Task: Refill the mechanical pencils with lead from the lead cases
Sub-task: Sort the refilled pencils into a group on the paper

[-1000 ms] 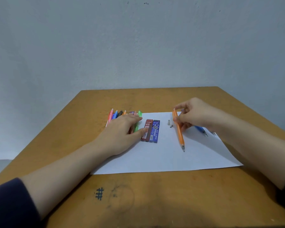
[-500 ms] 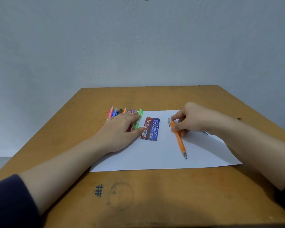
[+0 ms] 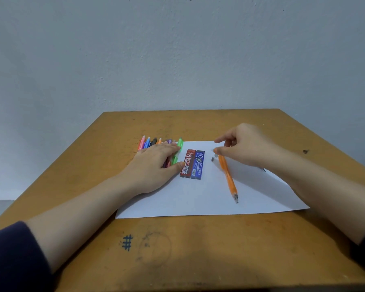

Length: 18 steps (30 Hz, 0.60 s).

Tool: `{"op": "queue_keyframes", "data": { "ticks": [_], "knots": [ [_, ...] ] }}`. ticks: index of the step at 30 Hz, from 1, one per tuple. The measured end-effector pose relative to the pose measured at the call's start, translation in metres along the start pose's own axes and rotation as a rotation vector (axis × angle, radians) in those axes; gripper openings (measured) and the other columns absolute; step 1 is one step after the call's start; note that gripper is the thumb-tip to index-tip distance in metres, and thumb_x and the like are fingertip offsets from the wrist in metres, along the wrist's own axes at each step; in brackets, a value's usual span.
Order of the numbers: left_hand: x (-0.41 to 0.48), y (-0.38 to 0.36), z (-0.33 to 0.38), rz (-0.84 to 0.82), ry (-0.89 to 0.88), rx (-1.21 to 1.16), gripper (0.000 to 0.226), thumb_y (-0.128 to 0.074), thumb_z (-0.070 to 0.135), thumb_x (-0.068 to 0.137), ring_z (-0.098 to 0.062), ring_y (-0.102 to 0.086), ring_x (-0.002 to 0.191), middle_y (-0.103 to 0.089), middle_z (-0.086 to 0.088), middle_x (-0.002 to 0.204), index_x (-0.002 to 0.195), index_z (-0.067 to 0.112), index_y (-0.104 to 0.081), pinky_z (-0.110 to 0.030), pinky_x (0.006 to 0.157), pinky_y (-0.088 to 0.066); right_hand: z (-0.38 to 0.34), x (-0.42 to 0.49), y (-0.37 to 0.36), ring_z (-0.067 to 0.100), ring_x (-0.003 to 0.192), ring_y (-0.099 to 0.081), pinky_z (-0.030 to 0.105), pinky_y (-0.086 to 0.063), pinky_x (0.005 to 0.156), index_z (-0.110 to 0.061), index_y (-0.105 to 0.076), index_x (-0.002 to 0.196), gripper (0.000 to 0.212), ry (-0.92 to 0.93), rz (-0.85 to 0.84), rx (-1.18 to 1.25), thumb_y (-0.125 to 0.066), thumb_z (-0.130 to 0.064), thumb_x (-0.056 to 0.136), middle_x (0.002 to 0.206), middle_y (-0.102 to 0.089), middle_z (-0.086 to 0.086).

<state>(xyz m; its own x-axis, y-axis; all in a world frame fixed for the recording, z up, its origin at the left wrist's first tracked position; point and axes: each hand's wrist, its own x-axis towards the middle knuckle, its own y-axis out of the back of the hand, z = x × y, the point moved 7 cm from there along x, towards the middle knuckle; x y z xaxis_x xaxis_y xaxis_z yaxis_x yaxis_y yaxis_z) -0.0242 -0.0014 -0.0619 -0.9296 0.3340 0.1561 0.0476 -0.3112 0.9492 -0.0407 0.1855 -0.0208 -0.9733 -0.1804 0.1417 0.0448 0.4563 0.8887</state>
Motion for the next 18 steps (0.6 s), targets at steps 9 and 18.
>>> {"op": "queue_keyframes", "data": {
  "ticks": [9,18],
  "knots": [
    [0.0,0.0,0.0,-0.005,0.007,0.005,0.056,-0.042,0.049,0.095,-0.007,-0.02,0.143,-0.029,0.01,0.154,0.146,0.028,-0.034,-0.036,0.117,-0.019,-0.018,-0.005,-0.025,0.015,0.129,-0.017,0.032,-0.024,0.105,-0.026,-0.05,0.135,0.083,0.144,-0.066,-0.165,-0.069,-0.065,0.065,0.134,-0.04,-0.006],
    [0.001,0.001,0.0,0.003,0.005,0.009,0.055,-0.046,0.045,0.096,-0.007,-0.021,0.143,-0.03,0.01,0.154,0.146,0.028,-0.034,-0.034,0.117,-0.019,-0.018,-0.001,-0.036,0.016,0.131,-0.011,0.035,-0.012,0.091,-0.031,-0.055,0.129,0.091,0.119,-0.141,-0.258,-0.066,-0.078,0.052,0.14,-0.032,-0.007]
  ]
}}
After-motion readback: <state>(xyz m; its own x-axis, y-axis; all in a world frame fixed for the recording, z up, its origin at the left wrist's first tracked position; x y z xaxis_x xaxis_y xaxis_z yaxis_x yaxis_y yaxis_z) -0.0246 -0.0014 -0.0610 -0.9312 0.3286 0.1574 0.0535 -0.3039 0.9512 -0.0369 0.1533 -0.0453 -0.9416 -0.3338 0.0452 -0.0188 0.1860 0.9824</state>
